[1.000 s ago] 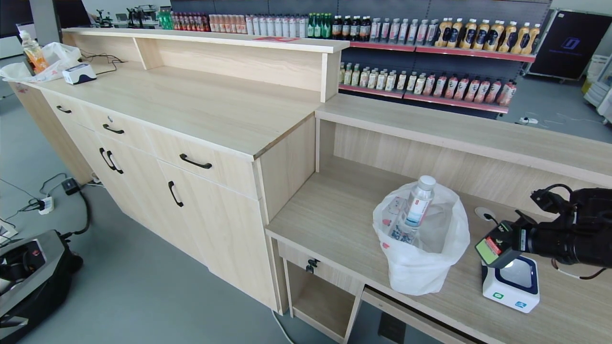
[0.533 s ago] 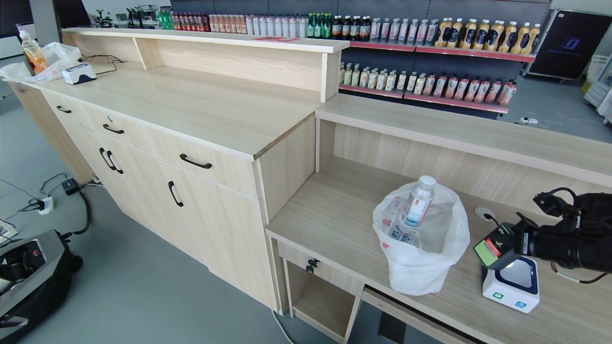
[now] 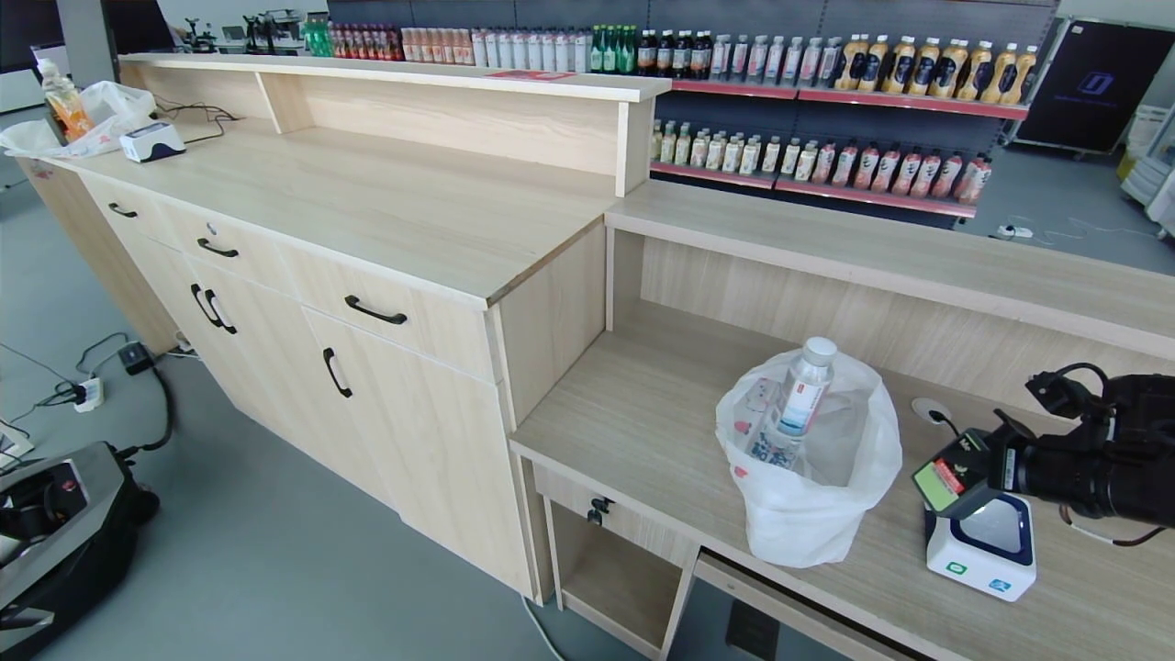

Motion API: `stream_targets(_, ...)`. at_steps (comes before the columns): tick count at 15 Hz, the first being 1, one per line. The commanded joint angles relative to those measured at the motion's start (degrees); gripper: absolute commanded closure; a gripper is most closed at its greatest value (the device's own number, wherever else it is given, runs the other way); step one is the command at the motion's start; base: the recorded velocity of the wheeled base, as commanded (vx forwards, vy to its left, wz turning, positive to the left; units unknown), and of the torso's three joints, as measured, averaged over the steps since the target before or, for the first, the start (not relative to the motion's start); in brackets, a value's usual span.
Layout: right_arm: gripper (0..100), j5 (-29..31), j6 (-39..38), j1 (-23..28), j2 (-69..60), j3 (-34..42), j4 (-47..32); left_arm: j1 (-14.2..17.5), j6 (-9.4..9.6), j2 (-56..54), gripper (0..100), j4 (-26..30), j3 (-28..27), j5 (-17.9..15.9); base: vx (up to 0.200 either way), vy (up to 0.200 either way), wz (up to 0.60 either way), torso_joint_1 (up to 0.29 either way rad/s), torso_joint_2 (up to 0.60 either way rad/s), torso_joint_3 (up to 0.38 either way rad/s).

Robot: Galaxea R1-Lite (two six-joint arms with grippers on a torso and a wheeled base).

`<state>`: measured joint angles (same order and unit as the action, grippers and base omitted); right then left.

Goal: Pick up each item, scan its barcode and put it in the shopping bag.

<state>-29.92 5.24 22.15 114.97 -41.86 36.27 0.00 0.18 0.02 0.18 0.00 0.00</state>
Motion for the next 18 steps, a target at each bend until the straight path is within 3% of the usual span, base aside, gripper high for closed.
stream_targets(1,100,-0.05,0.03,0.17,0.34,0.03,-0.06,0.00,-0.01,-0.02,0,-0.01,0.00,0.00,0.000,0.000,0.00,0.000,0.00,0.000)
stream_targets(9,100,0.03,0.03,0.35,0.69,-0.15,0.03,0.00,-0.01,-0.02,0,-0.01,0.00,0.00,0.000,0.000,0.00,0.000,0.00,0.000)
stream_targets(12,100,-0.67,0.56,0.09,-4.49,-0.50,0.12,0.00,-0.01,-0.02,0,-0.01,0.00,0.00,0.000,0.000,0.00,0.000,0.00,0.000)
stream_targets(13,100,-0.41,3.90,-0.70,-8.09,-0.76,-0.06,0.00,-0.01,-0.02,0,-0.01,0.00,0.00,0.000,0.000,0.00,0.000,0.00,0.000)
stream_targets(16,100,-0.49,23.23,-1.67,-21.37,4.33,-0.14,0.00,-0.01,-0.02,0,-0.01,0.00,0.00,0.000,0.000,0.00,0.000,0.00,0.000)
stream_targets(18,100,-0.58,30.09,-1.94,-27.61,7.59,-0.14,0.00,-0.01,-0.02,0,-0.01,0.00,0.00,0.000,0.000,0.00,0.000,0.00,0.000)
